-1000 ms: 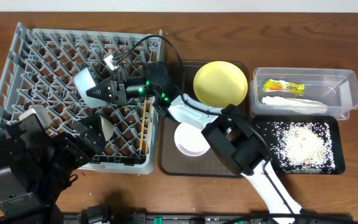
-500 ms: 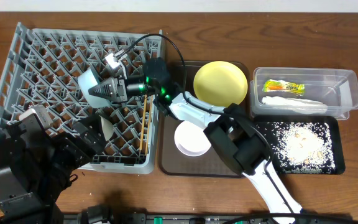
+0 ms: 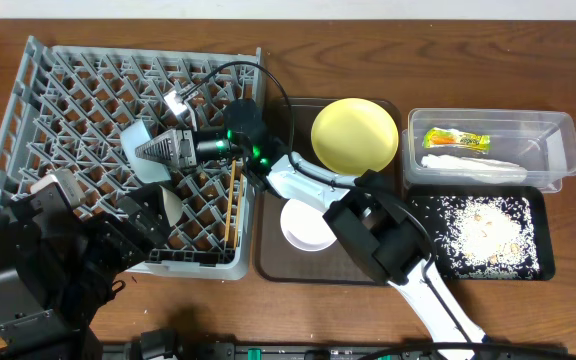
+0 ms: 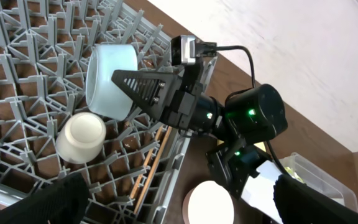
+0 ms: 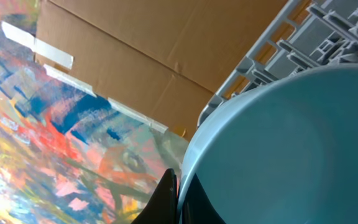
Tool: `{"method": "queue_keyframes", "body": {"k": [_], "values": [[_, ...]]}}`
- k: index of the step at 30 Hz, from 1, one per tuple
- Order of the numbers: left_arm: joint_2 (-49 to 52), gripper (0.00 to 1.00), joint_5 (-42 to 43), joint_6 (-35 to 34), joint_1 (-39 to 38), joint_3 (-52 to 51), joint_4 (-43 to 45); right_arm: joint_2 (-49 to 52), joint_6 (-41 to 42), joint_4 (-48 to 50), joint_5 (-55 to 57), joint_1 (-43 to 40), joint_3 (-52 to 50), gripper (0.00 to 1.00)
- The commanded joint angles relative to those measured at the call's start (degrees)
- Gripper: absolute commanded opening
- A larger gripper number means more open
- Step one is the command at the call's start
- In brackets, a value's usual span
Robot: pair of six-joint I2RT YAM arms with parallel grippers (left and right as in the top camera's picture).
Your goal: Sort waste into correct bins and load items into the dishwasher
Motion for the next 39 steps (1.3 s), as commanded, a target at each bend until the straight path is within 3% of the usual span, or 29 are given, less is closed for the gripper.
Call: {"method": "queue_keyframes", "body": {"k": [1, 8, 10, 14, 17, 29, 34, 39], "values": [[-0.1, 0.98, 0.9, -0.3, 0.3, 0.9, 0.0, 0.9, -1.6, -0.1, 0.6, -0.1, -0.2, 0.01], [-0.1, 0.98, 0.7, -0.3, 0.3, 0.9, 0.0, 0.9, -1.7, -0.3, -0.6, -4.1, -0.2, 0.05], [-0.1, 0.98, 0.7, -0.3, 0.3, 0.9, 0.0, 0.9, -1.6, -0.3, -1.7, -5.7, -0.2, 0.11], [-0.1, 0.98, 0.7, -0.3, 0.3, 0.9, 0.1, 0.9, -1.1, -0.4, -3.4, -8.8, -0.2, 0.36], [-0.1, 0.98, 0.7, -0.3, 0.3, 0.9, 0.4, 0.9, -1.1, -2.2, -3.6, -10.7, -0.2, 0.48], [0.2, 0.98, 0.7, 1.7, 0.3, 0.9, 0.8, -2.3, -1.9, -8.5, -8.0, -20.2, 0.0, 0.57], [1.7, 0.98, 0.7, 3.5, 0.3, 0.9, 0.8, -6.4, -9.4, -19.6, -8.7, -25.5, 0.0, 0.56], [5.4, 1.00, 1.0, 5.2, 0.0, 0.9, 0.7, -14.1, -28.6, -44.3, -1.6, -30.5, 0.0, 0.56]]}}
